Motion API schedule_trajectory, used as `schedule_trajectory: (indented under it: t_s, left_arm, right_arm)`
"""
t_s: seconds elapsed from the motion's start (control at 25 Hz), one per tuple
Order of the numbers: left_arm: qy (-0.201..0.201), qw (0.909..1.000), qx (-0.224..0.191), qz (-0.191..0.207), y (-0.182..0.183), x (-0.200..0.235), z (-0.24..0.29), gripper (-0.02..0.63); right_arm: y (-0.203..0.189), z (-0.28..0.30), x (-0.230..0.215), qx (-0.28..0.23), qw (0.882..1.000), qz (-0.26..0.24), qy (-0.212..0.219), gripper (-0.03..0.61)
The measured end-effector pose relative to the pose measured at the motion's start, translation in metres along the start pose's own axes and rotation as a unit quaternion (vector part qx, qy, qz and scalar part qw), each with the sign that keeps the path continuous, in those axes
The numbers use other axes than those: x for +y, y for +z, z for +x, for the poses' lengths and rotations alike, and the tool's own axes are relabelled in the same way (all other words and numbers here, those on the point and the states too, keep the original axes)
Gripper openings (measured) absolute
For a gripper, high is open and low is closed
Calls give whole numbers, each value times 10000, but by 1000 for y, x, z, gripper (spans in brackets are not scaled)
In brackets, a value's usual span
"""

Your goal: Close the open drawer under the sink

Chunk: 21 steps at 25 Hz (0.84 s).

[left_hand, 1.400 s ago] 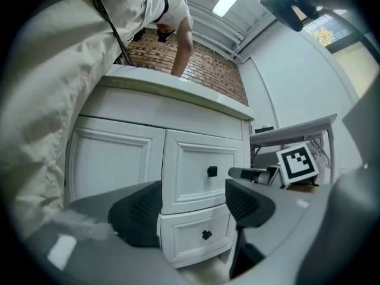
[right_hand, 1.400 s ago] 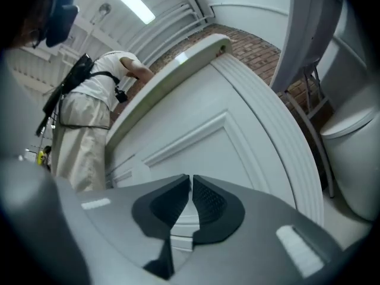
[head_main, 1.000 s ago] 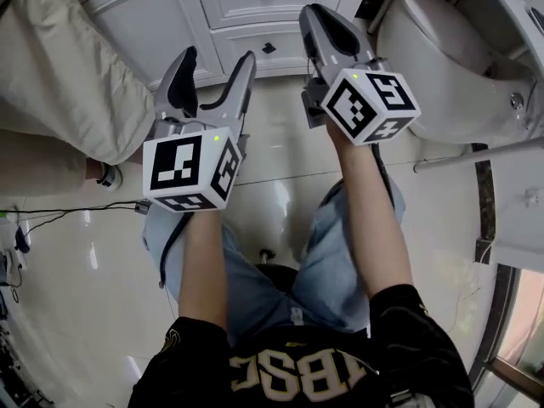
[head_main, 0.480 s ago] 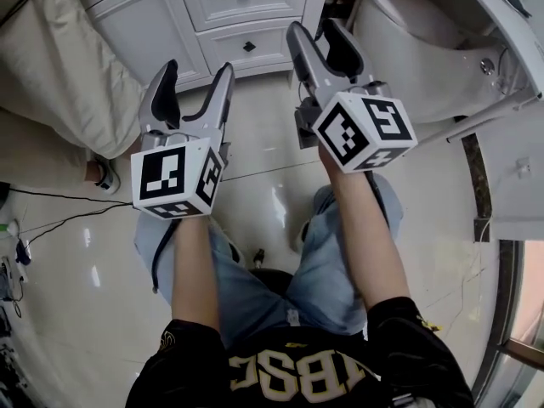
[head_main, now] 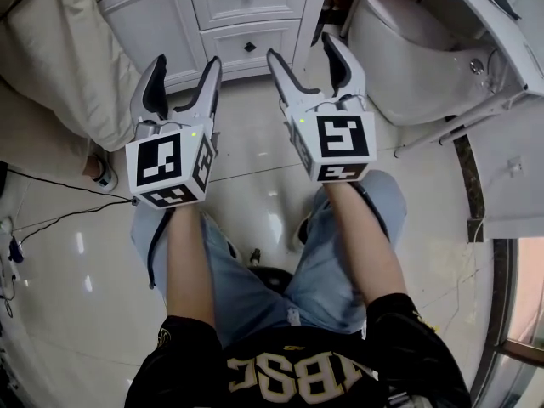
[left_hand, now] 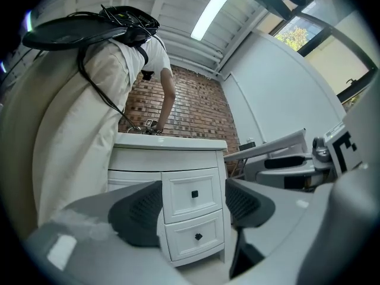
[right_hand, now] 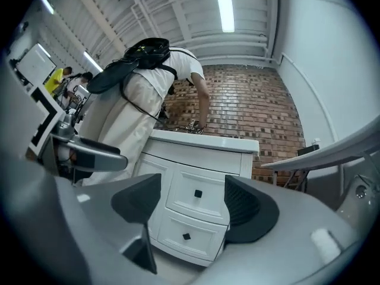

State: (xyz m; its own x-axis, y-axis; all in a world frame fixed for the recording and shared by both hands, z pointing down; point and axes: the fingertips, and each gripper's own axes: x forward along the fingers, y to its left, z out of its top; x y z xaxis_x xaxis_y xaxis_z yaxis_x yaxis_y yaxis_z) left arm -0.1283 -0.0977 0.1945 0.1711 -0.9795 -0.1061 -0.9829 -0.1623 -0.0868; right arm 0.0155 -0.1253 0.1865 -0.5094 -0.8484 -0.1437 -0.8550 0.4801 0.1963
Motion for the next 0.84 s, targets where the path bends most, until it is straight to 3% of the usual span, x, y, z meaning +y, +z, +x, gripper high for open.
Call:
schedule_trajectory:
  t_s: [0.24,0.84]
  left_arm:
    - [28,10000,45,-14,-2,4,0,336]
    - [-64,9999,21,-106,-4,1,8,336]
  right_arm:
    - [-6,2,-9,128,9992,381,-40,328]
    - [-14,7,-7,236,9989,388,118,324]
